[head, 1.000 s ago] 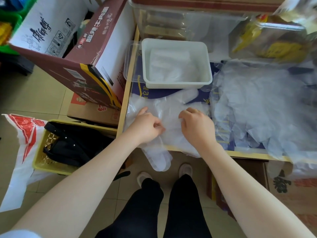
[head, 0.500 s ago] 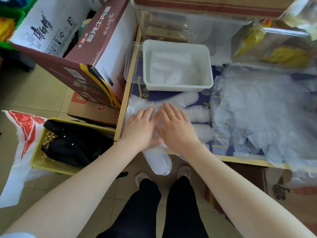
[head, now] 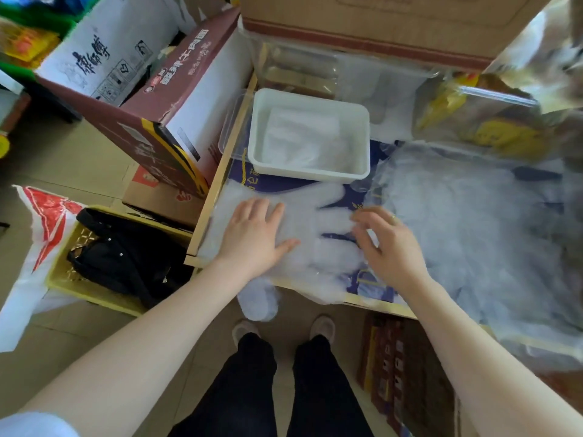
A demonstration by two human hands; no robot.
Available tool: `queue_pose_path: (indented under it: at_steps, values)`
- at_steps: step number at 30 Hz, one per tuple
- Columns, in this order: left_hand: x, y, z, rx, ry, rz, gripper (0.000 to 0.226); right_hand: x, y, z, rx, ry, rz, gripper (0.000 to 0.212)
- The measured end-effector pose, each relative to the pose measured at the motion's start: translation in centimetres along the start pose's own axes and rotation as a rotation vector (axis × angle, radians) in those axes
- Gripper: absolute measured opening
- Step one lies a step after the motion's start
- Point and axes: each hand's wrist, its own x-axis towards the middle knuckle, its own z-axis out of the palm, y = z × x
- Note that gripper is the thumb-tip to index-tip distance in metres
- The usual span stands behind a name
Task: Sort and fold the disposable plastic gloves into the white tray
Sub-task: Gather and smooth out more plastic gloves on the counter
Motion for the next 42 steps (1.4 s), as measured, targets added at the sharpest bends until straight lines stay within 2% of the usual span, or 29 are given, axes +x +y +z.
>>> queue_pose_path:
  at_steps: [2, 3, 6, 8, 10, 14, 16, 20, 23, 25, 27, 29, 31, 34, 36, 38, 39, 42]
  values:
    - [0.1, 2.1, -0.2, -0.087, 0.152, 0.114, 0.063, -0.3, 2.5, -1.8, 0.095, 0.184, 0.265, 0.027]
    - [0.2, 3.4, -0.4, -0.154, 0.163, 0.137, 0.059, -0.4, 4.2, -2.7, 0.059, 0.214, 0.412, 0.032]
    - [0.5, 7.2, -0.9, -0.393, 0.155, 0.125, 0.051, -1.2, 9.0, -5.5, -0.196, 0.077, 0.794, 0.064]
    - [0.6, 9.5, -0.9, -0.558, 0.229, 0.149, 0.048, -2.1, 11.2, -6.7, -0.280, -0.038, 0.907, 0.077]
    - [0.8, 11.3, -0.7, -0.643, 0.246, 0.158, 0.039, -2.7, 12.9, -7.4, -0.310, -0.075, 0.893, 0.073]
    - [1.6, 13.8, -0.5, -0.664, 0.162, 0.148, 0.032, -3.0, 14.4, -8.1, -0.324, -0.026, 0.719, 0.025]
    - [2.0, 14.9, -0.7, -0.654, 0.109, 0.152, 0.030, -3.0, 14.6, -8.7, -0.211, 0.046, 0.689, 0.021]
    - [3.2, 17.5, -2.3, -0.773, 0.078, 0.118, 0.028, -2.5, 12.7, -11.1, 0.128, 0.264, 0.552, 0.017]
    - [4.4, 19.8, -4.0, -0.889, 0.041, 0.096, 0.052, -2.2, 9.8, -13.3, 0.301, 0.314, 0.381, 0.021]
    - [5.4, 21.1, -5.0, -0.971, -0.021, 0.111, 0.070, -2.1, 7.9, -14.9, 0.505, 0.285, 0.295, 0.024]
    - [6.0, 22.2, -5.9, -1.070, -0.054, 0.144, 0.084, -2.1, 6.5, -16.6, 0.837, 0.225, 0.207, 0.015]
    - [6.4, 22.6, -6.9, -1.164, -0.065, 0.186, 0.089, -2.3, 5.7, -18.4, 1.186, 0.127, 0.147, 0.007]
    - [6.5, 22.4, -8.0, -1.250, -0.069, 0.209, 0.090, -2.3, 5.5, -19.5, 1.375, 0.009, 0.129, 0.010]
    - [6.8, 21.8, -9.0, -1.439, -0.181, 0.160, 0.079, -2.1, 5.9, -19.6, 1.451, -0.010, 0.207, 0.010]
    - [6.6, 21.7, -8.8, -1.504, -0.192, 0.073, 0.054, -2.1, 6.4, -19.3, 1.477, 0.048, 0.306, 0.022]
    - [6.3, 21.7, -8.2, -1.483, -0.108, -0.024, 0.018, -2.3, 7.2, -18.5, 1.376, 0.116, 0.432, 0.026]
    - [6.3, 21.6, -7.7, -1.445, -0.055, -0.064, 0.009, -2.7, 7.7, -18.1, 1.266, 0.144, 0.520, 0.028]
    - [6.2, 21.0, -6.8, -1.399, 0.085, -0.131, 0.014, -3.9, 9.1, -16.8, 0.999, 0.232, 0.748, 0.033]
